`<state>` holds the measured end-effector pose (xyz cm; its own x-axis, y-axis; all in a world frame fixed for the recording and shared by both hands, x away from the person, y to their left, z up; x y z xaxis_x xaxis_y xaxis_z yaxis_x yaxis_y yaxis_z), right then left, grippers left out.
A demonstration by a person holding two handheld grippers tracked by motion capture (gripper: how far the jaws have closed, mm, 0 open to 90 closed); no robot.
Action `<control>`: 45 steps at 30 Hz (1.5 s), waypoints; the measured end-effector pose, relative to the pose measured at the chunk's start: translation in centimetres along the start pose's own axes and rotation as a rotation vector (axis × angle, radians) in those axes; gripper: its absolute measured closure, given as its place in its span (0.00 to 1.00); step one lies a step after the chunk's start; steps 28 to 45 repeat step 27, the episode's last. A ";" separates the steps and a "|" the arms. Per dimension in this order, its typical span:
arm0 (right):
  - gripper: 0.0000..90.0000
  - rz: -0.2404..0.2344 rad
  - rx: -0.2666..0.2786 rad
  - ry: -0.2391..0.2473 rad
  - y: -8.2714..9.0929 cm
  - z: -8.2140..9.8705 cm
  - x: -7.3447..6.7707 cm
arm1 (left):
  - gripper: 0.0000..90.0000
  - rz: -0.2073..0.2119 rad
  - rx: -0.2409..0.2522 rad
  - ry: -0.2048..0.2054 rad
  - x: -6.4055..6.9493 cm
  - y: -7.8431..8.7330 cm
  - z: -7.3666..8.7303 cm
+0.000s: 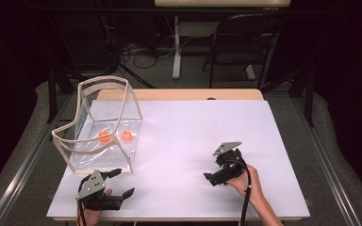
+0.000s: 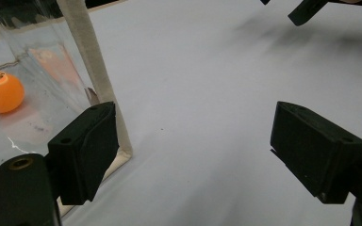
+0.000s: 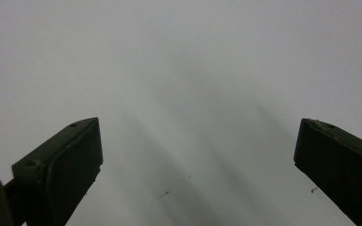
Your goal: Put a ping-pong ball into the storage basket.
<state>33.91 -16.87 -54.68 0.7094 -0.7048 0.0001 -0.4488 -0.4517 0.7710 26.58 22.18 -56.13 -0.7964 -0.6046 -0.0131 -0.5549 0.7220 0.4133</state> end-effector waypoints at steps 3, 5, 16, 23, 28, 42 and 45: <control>0.01 0.004 0.014 -0.011 0.3 0.5 0.1 | 0.18 0.002 -0.007 0.000 -0.1 -0.1 0.1; 0.01 0.005 0.026 -0.017 0.5 0.8 0.2 | 0.18 0.001 -0.005 0.002 0.0 -0.1 0.0; 0.01 0.031 0.071 -0.042 1.3 2.3 0.1 | 0.18 0.005 -0.009 0.000 -0.1 0.0 0.1; 0.01 0.051 0.127 -0.051 2.1 3.3 -0.5 | 0.18 0.008 -0.011 0.003 -0.1 0.0 0.2; 0.00 0.066 0.145 -0.034 2.2 3.9 -0.9 | 0.18 0.009 -0.015 0.007 -0.2 -0.2 0.3; 0.00 0.066 0.145 -0.034 2.2 3.9 -0.9 | 0.18 0.009 -0.015 0.007 -0.2 -0.2 0.3; 0.00 0.066 0.145 -0.034 2.2 3.9 -0.9 | 0.18 0.009 -0.015 0.007 -0.2 -0.2 0.3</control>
Point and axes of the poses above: each handheld gripper's, and its own axes: y roughly backward along the jaws, z roughly out of its underside, x roughly to its right, the point moved 3 cm from there along -y, roughly forward along the jaws, and after that the axes turned 1 degree about -y, right-handed, at the moved point
